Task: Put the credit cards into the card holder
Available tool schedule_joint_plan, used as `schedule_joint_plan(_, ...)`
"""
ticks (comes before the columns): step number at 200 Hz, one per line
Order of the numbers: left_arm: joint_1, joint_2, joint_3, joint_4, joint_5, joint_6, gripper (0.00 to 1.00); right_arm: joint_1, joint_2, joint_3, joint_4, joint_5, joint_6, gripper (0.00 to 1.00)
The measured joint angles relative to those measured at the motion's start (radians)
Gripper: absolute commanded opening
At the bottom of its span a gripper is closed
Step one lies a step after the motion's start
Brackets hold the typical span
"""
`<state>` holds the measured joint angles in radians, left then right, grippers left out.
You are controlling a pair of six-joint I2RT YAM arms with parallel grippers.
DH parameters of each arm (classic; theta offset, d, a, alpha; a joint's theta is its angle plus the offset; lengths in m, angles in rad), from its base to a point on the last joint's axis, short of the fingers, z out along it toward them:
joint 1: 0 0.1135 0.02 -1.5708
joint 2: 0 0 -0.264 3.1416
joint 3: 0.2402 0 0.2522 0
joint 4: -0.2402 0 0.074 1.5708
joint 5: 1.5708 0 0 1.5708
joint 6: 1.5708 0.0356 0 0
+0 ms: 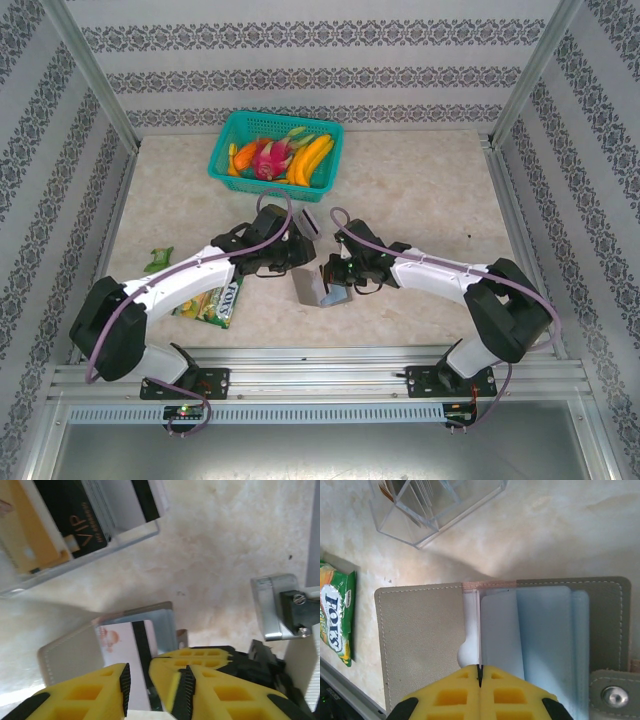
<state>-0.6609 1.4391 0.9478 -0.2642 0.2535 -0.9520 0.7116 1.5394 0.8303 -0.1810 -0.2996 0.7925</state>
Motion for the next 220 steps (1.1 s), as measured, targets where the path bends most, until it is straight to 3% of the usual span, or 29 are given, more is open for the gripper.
schedule_joint_plan(11, 0.000, 0.012, -0.008, 0.011, 0.005, -0.021, 0.46, 0.000, 0.000, 0.009, -0.007, 0.000, 0.000, 0.00)
schedule_joint_plan(57, 0.000, 0.028, -0.062, 0.013, 0.004, -0.065, 0.43, -0.001, 0.000, 0.021, -0.025, 0.004, 0.000, 0.00)
schedule_joint_plan(91, 0.000, 0.026, -0.079, 0.015, -0.009, -0.082, 0.62, -0.001, 0.000, 0.030, -0.041, 0.007, -0.004, 0.00)
schedule_joint_plan(126, 0.000, -0.040, -0.125, 0.016, -0.026, -0.077, 0.65, -0.003, 0.000, 0.037, -0.052, 0.007, -0.007, 0.00)
schedule_joint_plan(154, 0.000, -0.112, -0.127, 0.003, -0.068, -0.078, 0.65, -0.003, 0.000, 0.037, -0.055, 0.007, -0.007, 0.00)
schedule_joint_plan(186, 0.000, -0.076, -0.127, 0.003, -0.065, -0.082, 0.60, -0.003, 0.000, 0.037, -0.055, 0.007, -0.006, 0.00)
schedule_joint_plan(220, 0.000, 0.007, -0.125, 0.018, -0.037, -0.088, 0.37, -0.003, 0.000, 0.037, -0.056, 0.007, -0.007, 0.00)
